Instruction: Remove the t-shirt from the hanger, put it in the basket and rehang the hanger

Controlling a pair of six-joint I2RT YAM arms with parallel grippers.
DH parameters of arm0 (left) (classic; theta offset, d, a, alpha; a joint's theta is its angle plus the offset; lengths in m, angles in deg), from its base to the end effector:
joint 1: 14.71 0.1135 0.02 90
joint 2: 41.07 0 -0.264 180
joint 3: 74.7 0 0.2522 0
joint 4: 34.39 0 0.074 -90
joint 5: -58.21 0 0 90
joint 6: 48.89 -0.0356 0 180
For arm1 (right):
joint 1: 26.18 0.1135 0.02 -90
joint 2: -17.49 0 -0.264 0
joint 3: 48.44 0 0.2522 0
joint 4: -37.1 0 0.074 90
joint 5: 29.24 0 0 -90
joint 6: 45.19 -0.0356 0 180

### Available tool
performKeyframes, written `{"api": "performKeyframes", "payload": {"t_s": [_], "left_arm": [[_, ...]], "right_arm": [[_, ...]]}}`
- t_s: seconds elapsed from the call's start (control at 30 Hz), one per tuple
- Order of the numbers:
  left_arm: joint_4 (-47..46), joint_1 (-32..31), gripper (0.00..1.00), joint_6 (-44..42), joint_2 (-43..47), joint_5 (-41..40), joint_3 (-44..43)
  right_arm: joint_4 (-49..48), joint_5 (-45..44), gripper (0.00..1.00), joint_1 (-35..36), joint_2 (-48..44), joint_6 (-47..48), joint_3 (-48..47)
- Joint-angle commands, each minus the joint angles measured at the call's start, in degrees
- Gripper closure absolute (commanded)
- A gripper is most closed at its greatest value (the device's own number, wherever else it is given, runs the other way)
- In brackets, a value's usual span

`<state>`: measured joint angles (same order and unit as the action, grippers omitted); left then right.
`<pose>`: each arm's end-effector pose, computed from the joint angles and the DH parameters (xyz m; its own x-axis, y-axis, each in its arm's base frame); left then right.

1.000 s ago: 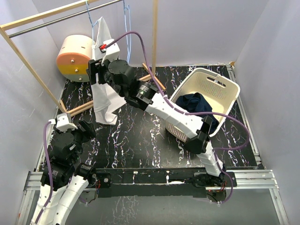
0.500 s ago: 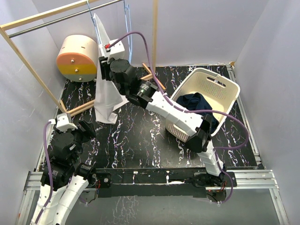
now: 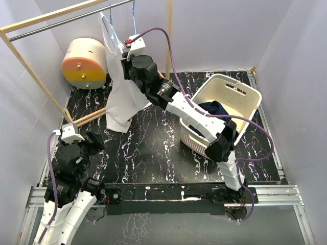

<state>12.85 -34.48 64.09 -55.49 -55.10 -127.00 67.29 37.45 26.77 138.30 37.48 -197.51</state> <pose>0.0694 -0.0100 0.3167 -0.1187 -0.3383 -0.9335 -0.1120 0.9387 -0.3260 0.3029 0.3778 0.4561 -0.0832 0.0842 -0.9930 -0.4881 0.8653 0.1143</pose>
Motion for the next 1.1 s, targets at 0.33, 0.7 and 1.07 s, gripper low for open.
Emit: {"api": "performKeyframes", "payload": {"t_s": [0.33,0.7,1.07], "left_arm": [[-0.56,-0.01,0.31,-0.39,0.18,-0.07,0.28],[-0.61,-0.01,0.31,-0.68,0.31,0.46,0.31],[-4.3,-0.03,0.17,-5.55,0.98,8.29,-0.71]], "right_arm": [[-22.29,4.96,0.92,-0.05,-12.94,8.35,10.56],[-14.09,6.52,0.92,-0.04,-17.96,6.56,11.92],[-4.31,22.18,0.92,-0.04,-44.24,-2.0,43.72]]}}
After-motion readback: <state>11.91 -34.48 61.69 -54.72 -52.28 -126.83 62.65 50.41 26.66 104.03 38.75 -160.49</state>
